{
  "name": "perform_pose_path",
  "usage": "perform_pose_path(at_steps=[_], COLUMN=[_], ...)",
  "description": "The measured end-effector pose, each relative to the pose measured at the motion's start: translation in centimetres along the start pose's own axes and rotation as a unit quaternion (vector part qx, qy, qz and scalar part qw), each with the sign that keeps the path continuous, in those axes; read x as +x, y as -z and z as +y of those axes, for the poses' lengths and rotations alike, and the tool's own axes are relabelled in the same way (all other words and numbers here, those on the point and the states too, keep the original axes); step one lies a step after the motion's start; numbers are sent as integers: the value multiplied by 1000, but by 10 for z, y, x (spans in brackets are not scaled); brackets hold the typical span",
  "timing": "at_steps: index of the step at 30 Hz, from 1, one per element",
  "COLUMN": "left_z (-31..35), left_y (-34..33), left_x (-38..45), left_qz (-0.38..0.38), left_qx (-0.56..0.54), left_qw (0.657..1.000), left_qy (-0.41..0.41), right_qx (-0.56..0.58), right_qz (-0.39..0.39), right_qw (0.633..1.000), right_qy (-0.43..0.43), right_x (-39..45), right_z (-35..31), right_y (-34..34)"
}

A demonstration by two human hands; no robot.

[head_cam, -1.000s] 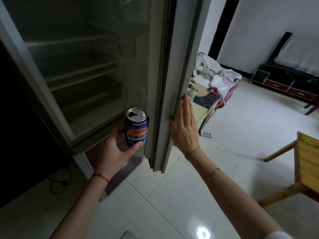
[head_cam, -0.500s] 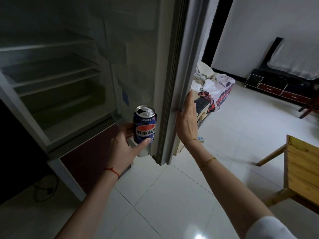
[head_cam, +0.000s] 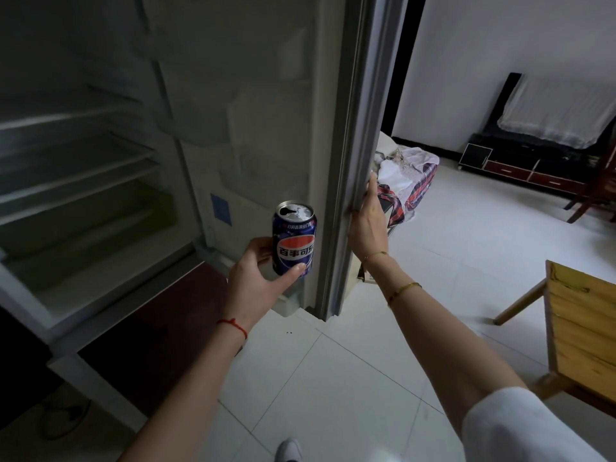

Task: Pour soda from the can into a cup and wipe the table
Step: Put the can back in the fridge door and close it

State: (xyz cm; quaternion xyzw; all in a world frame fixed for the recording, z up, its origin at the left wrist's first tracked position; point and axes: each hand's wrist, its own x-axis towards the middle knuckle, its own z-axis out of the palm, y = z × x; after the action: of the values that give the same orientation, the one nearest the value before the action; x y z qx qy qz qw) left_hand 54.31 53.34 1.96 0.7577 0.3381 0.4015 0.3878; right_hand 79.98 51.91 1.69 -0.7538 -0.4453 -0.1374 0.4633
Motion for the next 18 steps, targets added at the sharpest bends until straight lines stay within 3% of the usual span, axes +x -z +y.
perform_pose_path(at_steps=[18], left_z=[39], left_y=[-69], left_x=[151], left_qz=[31], left_qx=[-13], left_qw=[996], left_qy=[-83], right_qx=[-73], right_qz=[-10], right_qw=[997], right_qy=[-32], right_x=[135], right_z=[101], right_y=[-28])
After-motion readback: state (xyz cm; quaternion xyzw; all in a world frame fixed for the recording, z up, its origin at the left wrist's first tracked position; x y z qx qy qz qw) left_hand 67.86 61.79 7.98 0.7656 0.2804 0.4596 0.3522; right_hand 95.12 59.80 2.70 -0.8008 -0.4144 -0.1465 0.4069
